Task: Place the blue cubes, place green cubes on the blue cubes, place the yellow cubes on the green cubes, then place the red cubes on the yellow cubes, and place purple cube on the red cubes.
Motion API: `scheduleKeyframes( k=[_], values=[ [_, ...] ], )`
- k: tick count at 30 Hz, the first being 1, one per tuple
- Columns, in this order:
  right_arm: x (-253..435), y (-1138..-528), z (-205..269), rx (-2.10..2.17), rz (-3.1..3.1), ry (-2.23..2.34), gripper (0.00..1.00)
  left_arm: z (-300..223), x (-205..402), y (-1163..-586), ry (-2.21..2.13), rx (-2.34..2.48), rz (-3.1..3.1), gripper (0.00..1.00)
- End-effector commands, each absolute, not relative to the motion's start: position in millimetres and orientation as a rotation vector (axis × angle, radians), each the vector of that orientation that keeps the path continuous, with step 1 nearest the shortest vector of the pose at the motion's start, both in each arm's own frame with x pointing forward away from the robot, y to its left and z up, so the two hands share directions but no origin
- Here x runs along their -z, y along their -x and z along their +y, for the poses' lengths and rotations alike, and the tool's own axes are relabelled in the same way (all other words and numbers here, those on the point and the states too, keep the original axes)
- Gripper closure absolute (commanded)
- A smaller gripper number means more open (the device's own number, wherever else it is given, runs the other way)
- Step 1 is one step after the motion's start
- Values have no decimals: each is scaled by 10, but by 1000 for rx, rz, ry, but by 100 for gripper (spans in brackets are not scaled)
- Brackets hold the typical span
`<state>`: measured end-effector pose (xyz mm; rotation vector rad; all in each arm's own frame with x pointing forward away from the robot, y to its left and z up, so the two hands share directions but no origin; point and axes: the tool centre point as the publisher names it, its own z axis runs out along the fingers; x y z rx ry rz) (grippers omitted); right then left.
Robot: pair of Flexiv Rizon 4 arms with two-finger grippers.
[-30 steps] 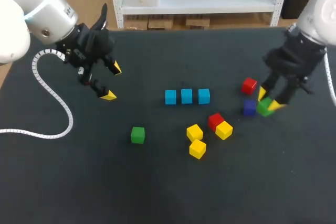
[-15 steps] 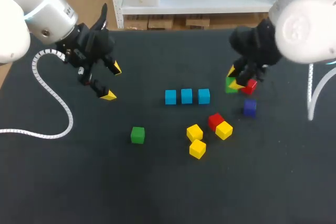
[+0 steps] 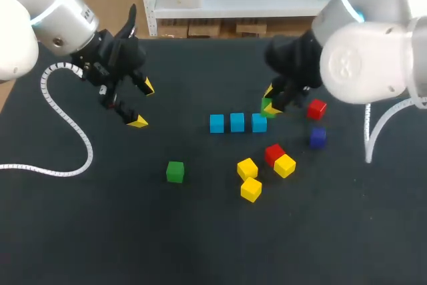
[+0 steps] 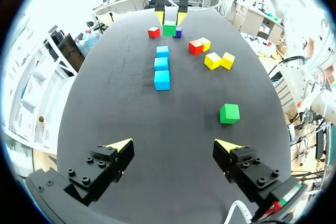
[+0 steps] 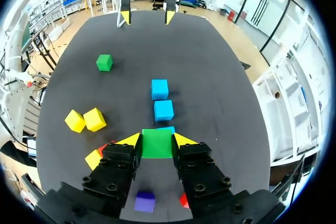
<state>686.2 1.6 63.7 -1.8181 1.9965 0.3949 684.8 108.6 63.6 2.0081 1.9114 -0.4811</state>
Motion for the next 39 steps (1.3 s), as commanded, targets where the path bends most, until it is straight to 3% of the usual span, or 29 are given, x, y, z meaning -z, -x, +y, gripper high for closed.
scheduleKeyframes(
  k=[1,39],
  values=[
    [-549,-6945,113,-412,2003,1821,100,1089,-631,-6864,-2011,483,1909,0],
    [-376,-7022,359,-442,1960,1862,100,1089,-631,-6864,-2011,483,1909,0]
  ],
)
